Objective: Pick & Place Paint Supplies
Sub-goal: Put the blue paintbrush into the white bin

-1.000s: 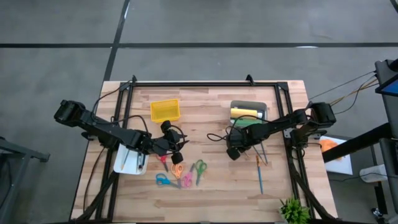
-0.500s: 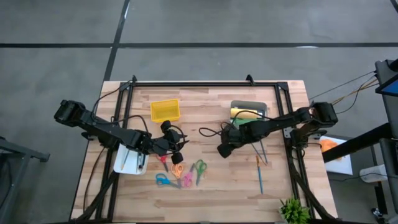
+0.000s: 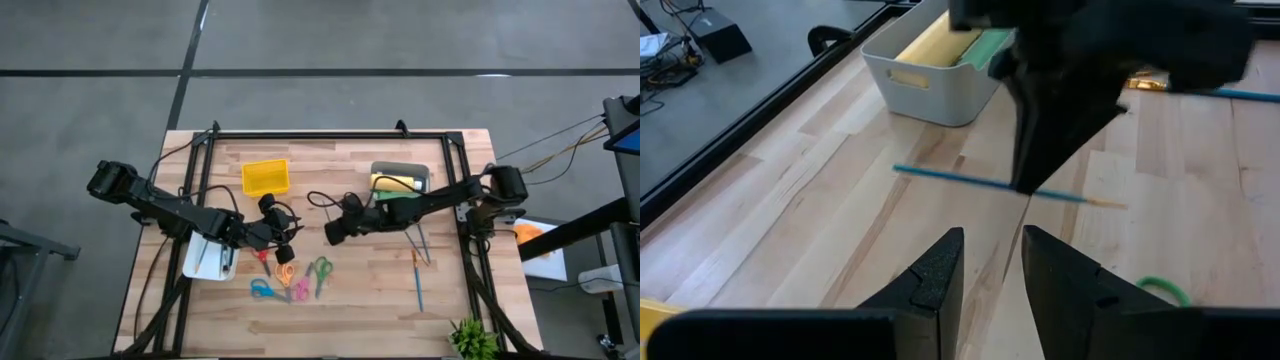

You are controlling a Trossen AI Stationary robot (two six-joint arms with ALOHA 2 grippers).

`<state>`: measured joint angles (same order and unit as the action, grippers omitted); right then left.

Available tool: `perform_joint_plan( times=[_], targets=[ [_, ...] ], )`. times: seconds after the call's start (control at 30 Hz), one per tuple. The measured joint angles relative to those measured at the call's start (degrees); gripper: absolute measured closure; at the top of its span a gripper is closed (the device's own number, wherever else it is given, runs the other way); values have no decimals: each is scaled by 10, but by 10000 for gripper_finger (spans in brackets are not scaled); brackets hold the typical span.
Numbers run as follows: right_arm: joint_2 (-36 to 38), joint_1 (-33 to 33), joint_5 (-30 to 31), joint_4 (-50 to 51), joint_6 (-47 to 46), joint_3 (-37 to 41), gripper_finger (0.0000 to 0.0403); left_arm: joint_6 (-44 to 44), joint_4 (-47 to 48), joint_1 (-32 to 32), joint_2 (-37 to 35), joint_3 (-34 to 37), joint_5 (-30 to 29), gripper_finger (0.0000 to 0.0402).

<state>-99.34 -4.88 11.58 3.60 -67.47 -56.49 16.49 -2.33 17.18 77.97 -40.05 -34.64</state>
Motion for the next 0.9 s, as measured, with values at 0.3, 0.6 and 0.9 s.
perform_joint_plan(
  times=[0.3, 0.6, 0.9],
  targets=[
    [-97, 13, -18, 42, -46, -110, 385, 0, 0, 0, 0, 0, 0, 297],
    [-188, 15, -23, 99, -52, -223, 385, 0, 33, 1, 1, 1, 1, 297],
    [-227, 16, -25, 77, -95, -239, 385, 0, 179, 0, 1, 0, 0, 297]
  ],
)
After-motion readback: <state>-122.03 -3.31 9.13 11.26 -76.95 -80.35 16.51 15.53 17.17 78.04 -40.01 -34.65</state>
